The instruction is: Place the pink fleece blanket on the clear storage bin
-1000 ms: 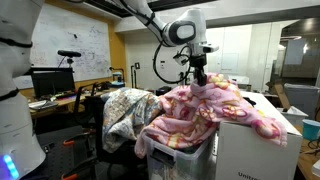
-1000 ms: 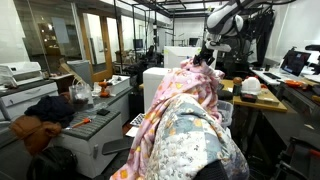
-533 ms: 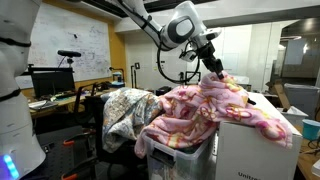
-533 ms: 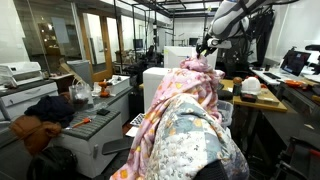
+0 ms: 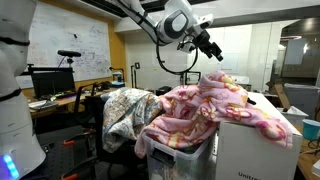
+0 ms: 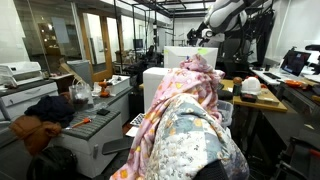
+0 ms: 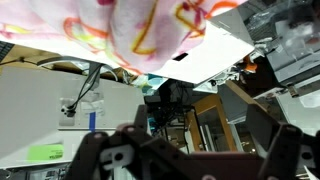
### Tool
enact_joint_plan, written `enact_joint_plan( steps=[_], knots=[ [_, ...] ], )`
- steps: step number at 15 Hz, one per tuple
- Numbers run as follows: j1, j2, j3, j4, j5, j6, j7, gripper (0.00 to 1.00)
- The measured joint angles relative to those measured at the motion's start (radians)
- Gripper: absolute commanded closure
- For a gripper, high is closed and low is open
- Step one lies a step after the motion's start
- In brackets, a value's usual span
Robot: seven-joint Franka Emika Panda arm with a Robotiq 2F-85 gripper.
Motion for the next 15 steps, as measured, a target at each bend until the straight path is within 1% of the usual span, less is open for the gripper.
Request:
enact_joint_plan(
  steps=[5,7,9,11,15],
  knots=[
    [-0.003,-0.013,0.075,0.012,0.105,-0.001,-0.074,0.0],
    [-0.018,-0.019,0.116,0.013,0.124,-0.018,-0.109,0.0],
    [-0.043,-0.029,0.167,0.013,0.149,-0.077,-0.162,0.0],
    [-0.061,-0.042,0.202,0.013,0.161,-0.162,-0.208,0.0],
    [-0.059,-0.072,0.204,0.001,0.176,-0.325,-0.268,0.0]
  ],
)
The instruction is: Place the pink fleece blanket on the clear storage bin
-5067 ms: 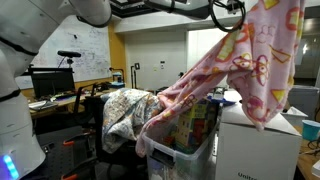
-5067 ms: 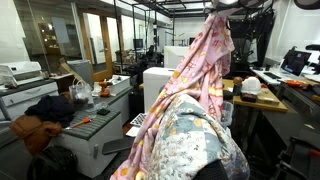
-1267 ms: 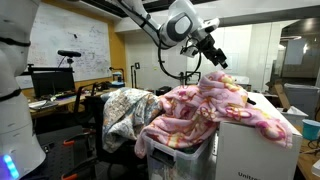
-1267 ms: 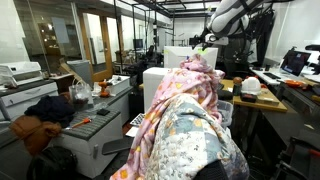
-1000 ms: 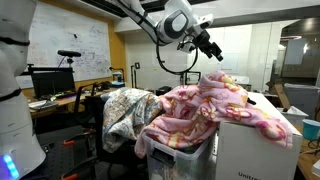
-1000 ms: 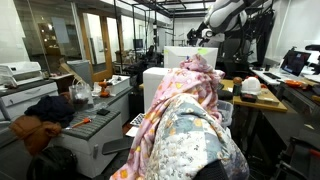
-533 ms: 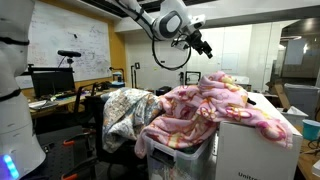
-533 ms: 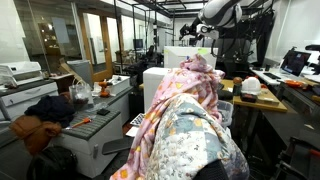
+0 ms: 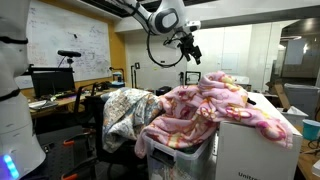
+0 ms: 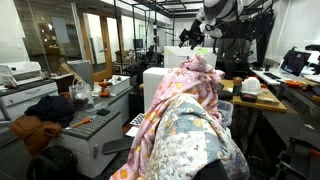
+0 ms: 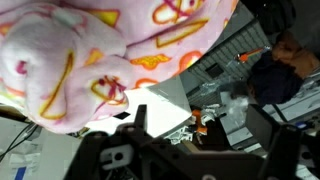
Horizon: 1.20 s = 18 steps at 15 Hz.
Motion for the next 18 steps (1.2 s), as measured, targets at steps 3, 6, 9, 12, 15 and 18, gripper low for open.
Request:
enact_joint_plan(
  steps=[3,6,9,12,15,18],
  knots=[
    [0.001,-0.017,-0.005,-0.014,0.01,-0.08,-0.017,0.0],
    [0.008,-0.017,-0.023,-0.017,0.012,-0.083,-0.017,0.0],
    [0.011,-0.013,-0.024,-0.017,0.012,-0.083,-0.017,0.0],
    [0.013,-0.013,-0.024,-0.017,0.012,-0.083,-0.017,0.0],
    [0.014,-0.013,-0.025,-0.017,0.012,-0.083,-0.017,0.0],
    [0.018,-0.011,-0.028,-0.019,0.011,-0.083,-0.016,0.0]
  ],
)
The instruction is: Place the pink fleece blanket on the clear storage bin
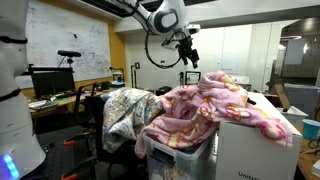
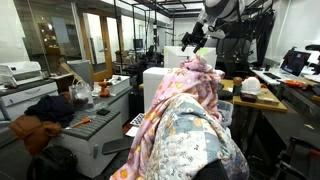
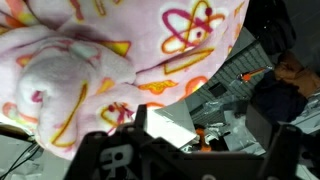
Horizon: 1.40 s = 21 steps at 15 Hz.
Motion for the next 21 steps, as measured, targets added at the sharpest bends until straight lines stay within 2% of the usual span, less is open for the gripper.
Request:
enact_joint_plan(
  steps=[5,11,17,21],
  knots=[
    [0.025,0.0,0.008,-0.035,0.009,0.0,0.0,0.0],
    [0.094,0.006,0.082,-0.051,0.037,0.0,-0.055,0.0],
    [0.152,0.112,0.166,0.039,0.037,-0.038,-0.195,0.0],
    [0.167,0.217,0.185,0.125,0.014,-0.091,-0.304,0.0]
  ],
)
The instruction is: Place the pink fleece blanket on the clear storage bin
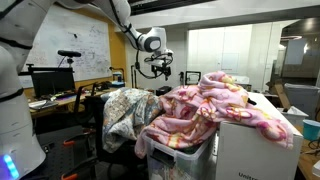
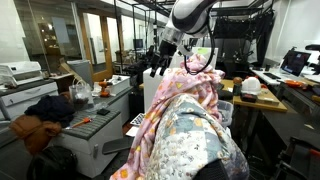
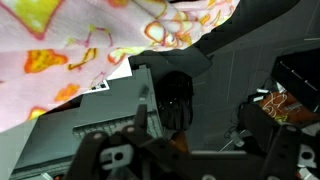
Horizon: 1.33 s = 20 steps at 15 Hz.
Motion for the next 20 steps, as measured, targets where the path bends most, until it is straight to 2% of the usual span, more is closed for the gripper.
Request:
enact_joint_plan(
  steps=[6,13,20],
  knots=[
    [0.001,0.067,0.0,0.072,-0.073,-0.049,-0.128,0.0],
    [0.0,0.086,0.001,0.083,-0.104,-0.089,-0.238,0.0],
    [0.014,0.148,0.005,0.162,-0.155,-0.231,-0.301,0.0]
  ],
)
